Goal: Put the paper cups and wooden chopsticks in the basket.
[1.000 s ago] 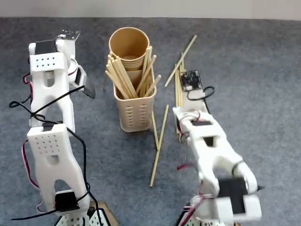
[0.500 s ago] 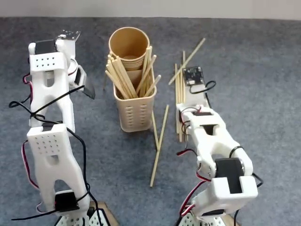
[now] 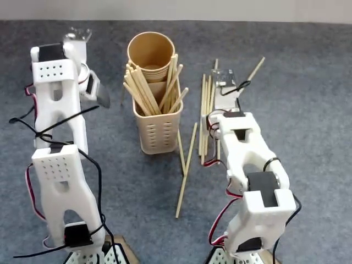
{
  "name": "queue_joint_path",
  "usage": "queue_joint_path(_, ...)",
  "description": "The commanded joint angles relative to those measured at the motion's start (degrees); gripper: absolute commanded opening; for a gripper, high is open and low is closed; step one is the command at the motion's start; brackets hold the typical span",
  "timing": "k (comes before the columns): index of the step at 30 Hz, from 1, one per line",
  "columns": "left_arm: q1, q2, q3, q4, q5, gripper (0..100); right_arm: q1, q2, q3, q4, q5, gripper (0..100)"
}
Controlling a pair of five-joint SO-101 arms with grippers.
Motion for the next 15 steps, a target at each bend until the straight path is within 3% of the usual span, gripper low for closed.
queue_joint_path(1, 1.54, -3.91, -9.36, 0.62, -0.62, 33, -0.40, 0.13, -1.36, 0.48, -0.35, 17.0)
queue_joint_path(7, -1.45, -6.02, -20.35, 0.97, -3.08, 35, -0.13, 0.22, -1.27, 0.48, -0.35, 17.0)
queue_joint_path(11, -1.27, -12.88, -13.41, 1.05, -5.19, 34, -0.22, 0.22, -1.27, 0.40, -0.35, 17.0)
queue_joint_path(15, -0.57, -28.88, 2.68, 1.05, -5.98, 33, -0.31, 0.31, -1.27, 0.40, -0.35, 17.0)
